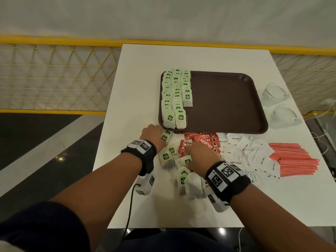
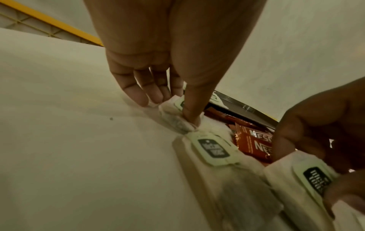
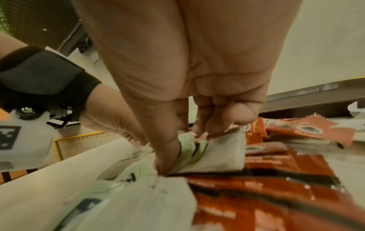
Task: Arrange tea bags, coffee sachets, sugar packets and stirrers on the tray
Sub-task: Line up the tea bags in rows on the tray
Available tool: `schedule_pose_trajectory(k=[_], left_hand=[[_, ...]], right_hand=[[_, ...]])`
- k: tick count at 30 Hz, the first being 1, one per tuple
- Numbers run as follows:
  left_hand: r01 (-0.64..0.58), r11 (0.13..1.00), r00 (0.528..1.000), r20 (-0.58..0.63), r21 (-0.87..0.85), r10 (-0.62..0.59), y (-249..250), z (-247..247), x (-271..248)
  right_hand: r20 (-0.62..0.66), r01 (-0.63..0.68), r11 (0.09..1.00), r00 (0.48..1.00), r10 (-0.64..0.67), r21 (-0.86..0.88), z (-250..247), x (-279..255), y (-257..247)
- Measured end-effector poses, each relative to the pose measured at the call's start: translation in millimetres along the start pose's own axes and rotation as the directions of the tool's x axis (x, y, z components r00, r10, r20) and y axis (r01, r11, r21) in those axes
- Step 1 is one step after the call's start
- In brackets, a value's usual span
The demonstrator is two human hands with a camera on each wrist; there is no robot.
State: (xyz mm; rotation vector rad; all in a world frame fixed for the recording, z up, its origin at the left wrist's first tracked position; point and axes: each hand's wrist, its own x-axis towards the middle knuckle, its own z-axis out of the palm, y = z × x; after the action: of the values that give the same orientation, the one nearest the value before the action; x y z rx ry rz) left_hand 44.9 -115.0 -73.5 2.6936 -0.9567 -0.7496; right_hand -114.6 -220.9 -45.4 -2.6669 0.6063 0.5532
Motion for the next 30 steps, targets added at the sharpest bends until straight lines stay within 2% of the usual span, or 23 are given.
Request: schedule_pose_trajectory(k=[9, 17, 20, 25, 27, 30], left_hand=[[0.02, 0.957, 0.999, 0.033, -0.29, -0.011, -19, -1, -14], [-0.095, 0.903, 0.987, 0.08, -0.419, 0.141, -10, -21, -25], [-0.103, 0.787, 0.968, 0.122, -0.608, 0.221, 10, -31, -28], [0.027, 0.572, 0.929, 0.233, -0.82, 0.289, 35, -44, -27], [0.042, 0.522, 0.924, 0.232, -0.852, 0.304, 37, -46, -24], [0.007, 0.501, 0.925, 0.196, -0.865, 0.326, 34, -46, -17]], right_hand=[[-0.089, 0.023, 0.996, 0.996, -0.016, 0.081, -8, -10, 2], [-0.064, 0.029, 0.933, 0.998, -0.006, 0.36, -35, -8, 13], [-0.042, 0.058, 0.887, 0.998, -0.044, 0.458, -52, -4, 8], [-0.045, 0.095, 0.862, 0.995, -0.084, 0.498, -76, 6, 2], [-0.072, 0.103, 0.851, 0.994, -0.077, 0.516, -82, 12, 6], [-0.068, 0.09, 0.807, 0.996, -0.061, 0.584, -86, 18, 13]])
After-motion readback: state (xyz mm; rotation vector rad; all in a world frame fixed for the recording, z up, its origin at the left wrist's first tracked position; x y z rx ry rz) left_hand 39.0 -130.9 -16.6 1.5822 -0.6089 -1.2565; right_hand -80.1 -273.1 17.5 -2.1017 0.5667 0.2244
